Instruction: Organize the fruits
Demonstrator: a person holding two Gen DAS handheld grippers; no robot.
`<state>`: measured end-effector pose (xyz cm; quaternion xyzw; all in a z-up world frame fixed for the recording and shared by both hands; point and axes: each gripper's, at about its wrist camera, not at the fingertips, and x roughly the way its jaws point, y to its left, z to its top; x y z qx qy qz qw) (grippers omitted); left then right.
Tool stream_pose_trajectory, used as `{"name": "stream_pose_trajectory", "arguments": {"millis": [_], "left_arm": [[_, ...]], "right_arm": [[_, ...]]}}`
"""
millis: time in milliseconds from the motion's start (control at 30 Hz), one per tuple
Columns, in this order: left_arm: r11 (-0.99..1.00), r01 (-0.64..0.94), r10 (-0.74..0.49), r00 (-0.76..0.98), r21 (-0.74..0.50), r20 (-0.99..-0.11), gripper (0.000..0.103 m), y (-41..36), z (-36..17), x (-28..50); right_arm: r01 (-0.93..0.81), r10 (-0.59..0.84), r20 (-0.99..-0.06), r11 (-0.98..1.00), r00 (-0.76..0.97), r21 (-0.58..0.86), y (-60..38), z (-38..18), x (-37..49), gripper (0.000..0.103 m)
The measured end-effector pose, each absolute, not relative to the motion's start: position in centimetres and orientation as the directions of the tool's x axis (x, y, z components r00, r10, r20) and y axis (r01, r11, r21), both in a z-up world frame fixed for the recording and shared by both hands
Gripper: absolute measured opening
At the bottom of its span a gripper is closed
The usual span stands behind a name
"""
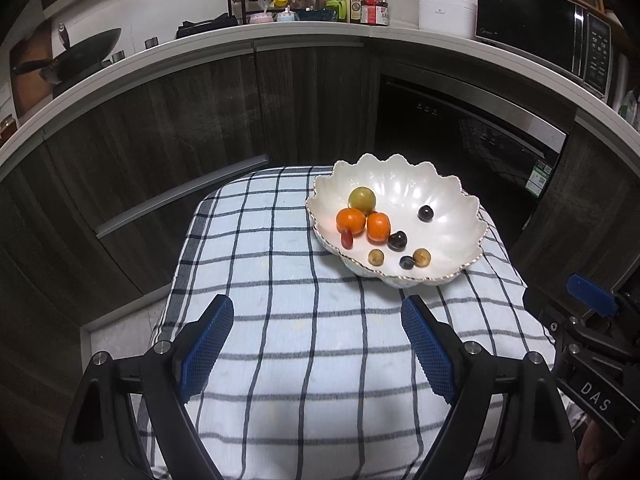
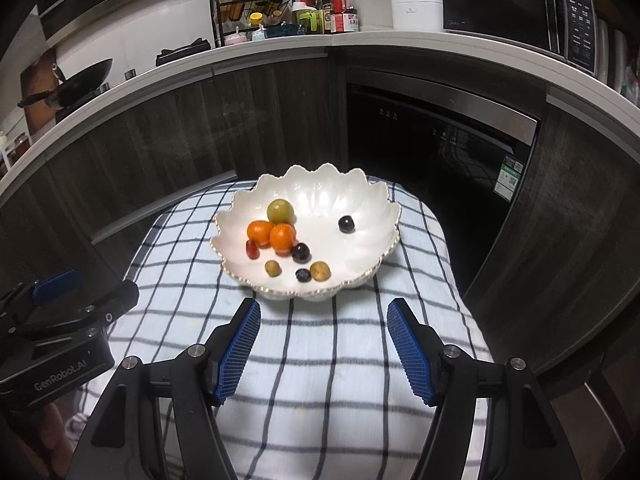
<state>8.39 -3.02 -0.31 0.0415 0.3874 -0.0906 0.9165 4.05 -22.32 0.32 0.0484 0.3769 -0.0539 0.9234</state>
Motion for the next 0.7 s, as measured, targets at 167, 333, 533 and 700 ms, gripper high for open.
{"name": "stream_pose_trajectory", "arguments": {"millis": [167, 333, 533, 700], "left_arm": [[0.981, 0.193, -0.136, 0.687, -0.002, -0.714, 0.086, -2.6, -0.3, 6.3], [0.984, 0.177, -0.127, 0.701, -0.001, -0.702, 0.086, -1.9, -0.3, 4.1], [0.989, 0.15, -0.111, 0.713, -0.005, -0.693, 0.086, -1.2, -0.4, 2.5], [0.99, 0.139, -0.108, 0.719, -0.01, -0.686, 0.086, -0.8, -0.4, 1.8]], "right_arm": [[0.15, -0.078, -0.696, 0.988, 0.714, 0.044, -22.2, 0.3, 1.8, 0.067], [0.159, -0.079, -0.692, 0.986, 0.717, 0.052, -21.9, 0.4, -0.4, 0.067], [0.171, -0.087, -0.689, 0.984, 0.72, 0.054, -21.8, 0.3, -1.8, 0.067], [0.179, -0.091, -0.684, 0.982, 0.723, 0.059, -21.9, 0.3, -2.3, 0.067]]}}
